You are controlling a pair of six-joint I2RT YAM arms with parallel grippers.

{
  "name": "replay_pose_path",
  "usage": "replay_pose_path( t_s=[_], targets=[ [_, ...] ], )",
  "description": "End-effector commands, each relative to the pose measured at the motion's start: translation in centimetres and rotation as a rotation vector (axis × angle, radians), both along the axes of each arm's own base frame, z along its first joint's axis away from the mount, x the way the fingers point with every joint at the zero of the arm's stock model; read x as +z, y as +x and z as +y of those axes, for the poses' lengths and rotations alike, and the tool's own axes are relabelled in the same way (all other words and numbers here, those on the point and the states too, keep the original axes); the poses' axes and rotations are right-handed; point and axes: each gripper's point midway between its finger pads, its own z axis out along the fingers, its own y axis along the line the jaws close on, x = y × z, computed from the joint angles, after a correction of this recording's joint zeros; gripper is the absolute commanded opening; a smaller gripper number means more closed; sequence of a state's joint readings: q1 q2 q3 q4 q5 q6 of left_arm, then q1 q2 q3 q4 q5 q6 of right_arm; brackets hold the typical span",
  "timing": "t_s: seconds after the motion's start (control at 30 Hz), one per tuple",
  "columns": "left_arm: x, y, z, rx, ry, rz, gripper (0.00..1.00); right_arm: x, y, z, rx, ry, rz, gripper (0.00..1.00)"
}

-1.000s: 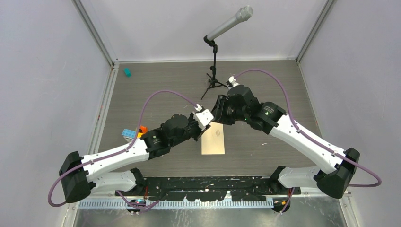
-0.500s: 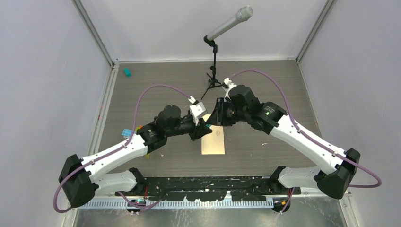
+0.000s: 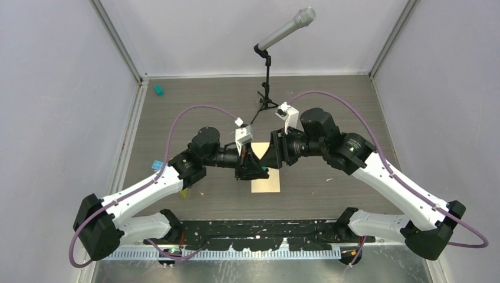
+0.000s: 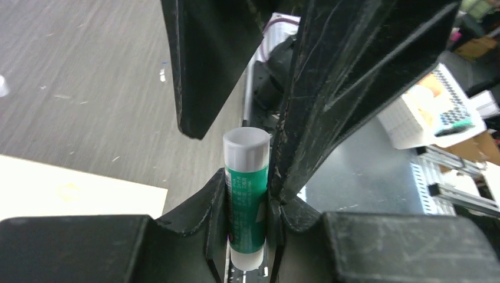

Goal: Place the letter into the envelope and seal it

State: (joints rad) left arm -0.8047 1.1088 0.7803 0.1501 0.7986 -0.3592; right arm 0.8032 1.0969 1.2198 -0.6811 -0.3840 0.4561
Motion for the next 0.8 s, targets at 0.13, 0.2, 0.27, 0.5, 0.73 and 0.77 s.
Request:
replay_pose_path(
  t_s=[0.13, 0.2, 0.27, 0.5, 0.73, 0.77],
  targets=[
    [-1.1, 5.5, 1.2, 0.307, 0.175, -0.272, 0.0, 0.1, 4.1, -0.5, -0.317, -0.035, 0.077, 0.55],
    [-1.4, 6.6, 1.6, 0.381, 0.215, -0.339, 0.0, -0.4, 4.5, -0.3, -0.368, -0.025, 0.12, 0.52],
    [-1.5, 6.9, 1.7, 0.421, 0.24, -0.39, 0.0, -0.9, 4.9, -0.1, -0.4, -0.01, 0.148, 0.48],
    [-1.3, 7.6, 1.7, 0.463, 0.25, -0.475, 0.0, -1.8, 5.4, 0.6, -0.427, -0.008, 0.187, 0.42],
    [-1.8, 7.8, 1.8, 0.473, 0.261, -0.473, 0.0, -2.4, 5.6, 0.6, -0.437, -0.023, 0.193, 0.41],
    [-1.9, 7.8, 1.8, 0.472, 0.263, -0.47, 0.0, -2.4, 5.6, 0.6, -0.436, -0.023, 0.192, 0.41]
  ],
)
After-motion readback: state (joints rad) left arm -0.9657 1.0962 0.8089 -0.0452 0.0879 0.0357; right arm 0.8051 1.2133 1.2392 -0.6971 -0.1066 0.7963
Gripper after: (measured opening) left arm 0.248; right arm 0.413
